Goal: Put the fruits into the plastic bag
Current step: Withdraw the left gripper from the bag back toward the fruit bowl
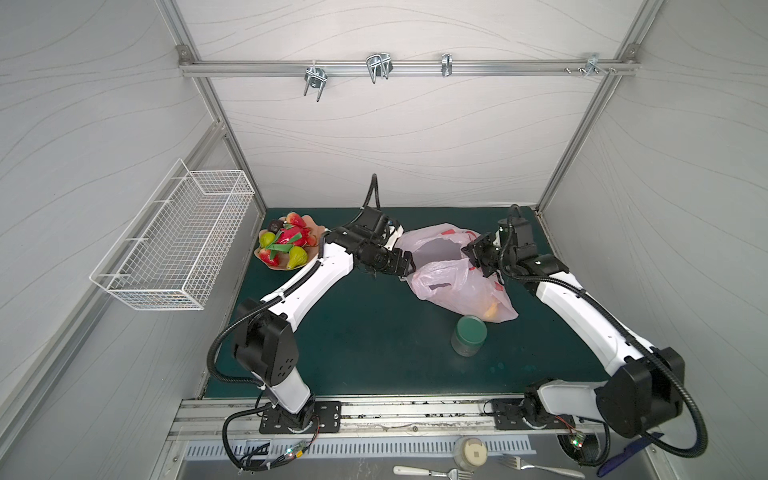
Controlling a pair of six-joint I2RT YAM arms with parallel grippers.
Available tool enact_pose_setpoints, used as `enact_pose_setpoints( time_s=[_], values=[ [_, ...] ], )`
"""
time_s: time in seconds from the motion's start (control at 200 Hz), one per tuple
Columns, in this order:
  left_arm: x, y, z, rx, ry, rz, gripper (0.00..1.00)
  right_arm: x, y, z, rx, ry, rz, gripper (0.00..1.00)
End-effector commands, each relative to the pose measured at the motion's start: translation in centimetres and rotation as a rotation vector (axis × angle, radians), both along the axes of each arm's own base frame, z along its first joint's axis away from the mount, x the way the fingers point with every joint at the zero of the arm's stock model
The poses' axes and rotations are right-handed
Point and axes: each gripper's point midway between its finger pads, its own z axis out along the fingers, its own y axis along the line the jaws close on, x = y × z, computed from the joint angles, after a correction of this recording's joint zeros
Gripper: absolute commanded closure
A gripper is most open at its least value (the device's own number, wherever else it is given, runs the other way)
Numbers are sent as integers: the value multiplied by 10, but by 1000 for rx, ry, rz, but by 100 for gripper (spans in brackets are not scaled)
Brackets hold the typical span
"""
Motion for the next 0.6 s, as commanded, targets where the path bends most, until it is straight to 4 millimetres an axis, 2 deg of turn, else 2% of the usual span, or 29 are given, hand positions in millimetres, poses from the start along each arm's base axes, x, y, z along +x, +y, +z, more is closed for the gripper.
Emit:
enact_pose_setpoints(
  time_s=[0.0,0.2,0.39,0.595],
  values=[
    [11,27,29,14,-109,57,10,5,1,12,13,-10,-2,100],
    [32,88,48,100,-187,219,6,6,2,11,15,-9,1,100],
    [51,144,51,136,-182,394,6,7,6,10,27,-8,22,100],
    [60,189,45,214,-171,511,6,6,12,9,49,-4,47,100]
  ],
)
